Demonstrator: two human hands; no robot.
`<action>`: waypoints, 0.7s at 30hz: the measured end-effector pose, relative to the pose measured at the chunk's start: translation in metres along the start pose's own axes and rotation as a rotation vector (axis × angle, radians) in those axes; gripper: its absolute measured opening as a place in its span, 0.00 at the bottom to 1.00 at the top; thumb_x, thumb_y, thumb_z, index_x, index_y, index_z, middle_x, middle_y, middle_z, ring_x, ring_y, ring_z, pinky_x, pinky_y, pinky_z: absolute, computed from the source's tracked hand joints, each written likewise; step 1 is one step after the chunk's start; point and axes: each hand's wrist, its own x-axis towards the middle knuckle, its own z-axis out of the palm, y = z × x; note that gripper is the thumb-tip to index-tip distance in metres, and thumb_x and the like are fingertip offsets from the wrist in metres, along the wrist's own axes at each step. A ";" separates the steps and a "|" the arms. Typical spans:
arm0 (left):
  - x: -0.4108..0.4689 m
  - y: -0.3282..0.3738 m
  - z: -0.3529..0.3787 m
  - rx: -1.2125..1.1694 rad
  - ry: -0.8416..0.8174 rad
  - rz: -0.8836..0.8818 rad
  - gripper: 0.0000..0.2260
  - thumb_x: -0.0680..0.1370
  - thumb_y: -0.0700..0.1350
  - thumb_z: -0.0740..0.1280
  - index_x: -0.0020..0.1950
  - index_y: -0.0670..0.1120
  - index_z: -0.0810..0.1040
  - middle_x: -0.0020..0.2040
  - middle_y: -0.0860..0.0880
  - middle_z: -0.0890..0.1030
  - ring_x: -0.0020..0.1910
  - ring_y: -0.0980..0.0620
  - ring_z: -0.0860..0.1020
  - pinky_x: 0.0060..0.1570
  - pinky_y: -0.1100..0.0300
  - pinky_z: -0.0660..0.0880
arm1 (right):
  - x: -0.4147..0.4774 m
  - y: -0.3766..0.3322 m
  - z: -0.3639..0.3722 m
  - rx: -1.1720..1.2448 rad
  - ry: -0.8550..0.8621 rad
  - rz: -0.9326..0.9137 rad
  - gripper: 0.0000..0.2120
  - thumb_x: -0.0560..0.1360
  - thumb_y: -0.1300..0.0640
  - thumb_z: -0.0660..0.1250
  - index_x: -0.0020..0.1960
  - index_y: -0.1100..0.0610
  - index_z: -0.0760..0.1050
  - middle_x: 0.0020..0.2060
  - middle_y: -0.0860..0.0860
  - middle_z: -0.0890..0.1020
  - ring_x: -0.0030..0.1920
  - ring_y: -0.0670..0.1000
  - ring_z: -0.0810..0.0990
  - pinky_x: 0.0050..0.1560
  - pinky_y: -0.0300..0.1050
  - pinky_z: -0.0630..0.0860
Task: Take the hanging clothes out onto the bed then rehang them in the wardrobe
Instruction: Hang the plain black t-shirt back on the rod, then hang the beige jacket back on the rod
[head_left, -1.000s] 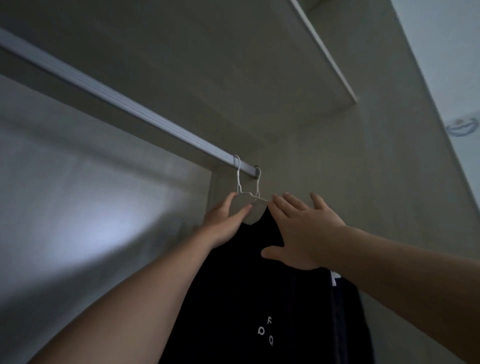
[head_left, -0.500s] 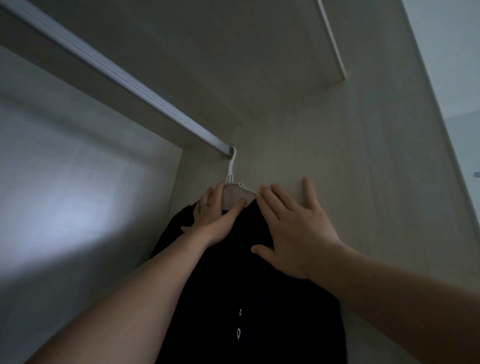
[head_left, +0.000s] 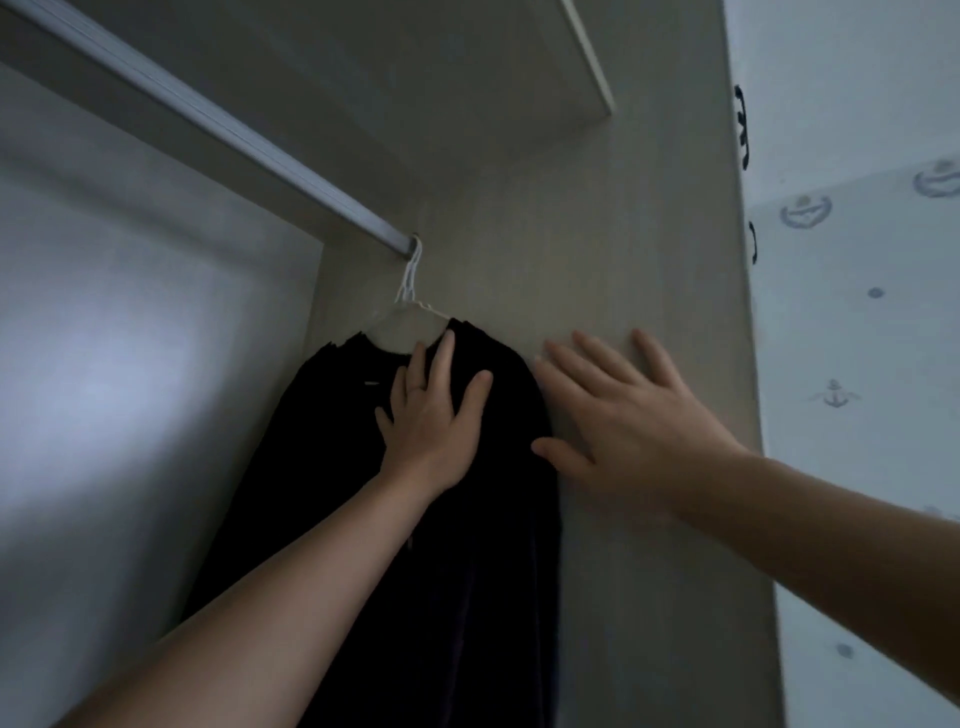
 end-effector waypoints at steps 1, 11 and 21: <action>-0.018 0.013 0.003 -0.006 0.022 0.054 0.29 0.78 0.68 0.49 0.78 0.66 0.48 0.82 0.53 0.48 0.80 0.49 0.47 0.74 0.37 0.44 | -0.020 0.007 -0.006 0.018 0.006 0.007 0.38 0.75 0.32 0.42 0.80 0.51 0.51 0.79 0.49 0.56 0.79 0.52 0.50 0.76 0.62 0.46; -0.223 0.155 0.064 0.035 -0.094 0.508 0.28 0.81 0.64 0.49 0.80 0.58 0.55 0.82 0.51 0.50 0.81 0.45 0.48 0.75 0.35 0.47 | -0.267 0.093 -0.031 0.138 -0.201 0.125 0.35 0.78 0.33 0.42 0.80 0.48 0.43 0.80 0.47 0.46 0.79 0.52 0.39 0.75 0.65 0.45; -0.475 0.296 0.212 -0.237 -0.598 0.407 0.28 0.81 0.65 0.48 0.80 0.58 0.56 0.82 0.53 0.51 0.81 0.50 0.45 0.76 0.39 0.44 | -0.589 0.171 -0.062 0.184 -0.543 0.570 0.34 0.79 0.33 0.44 0.80 0.47 0.41 0.79 0.44 0.44 0.78 0.49 0.37 0.76 0.63 0.42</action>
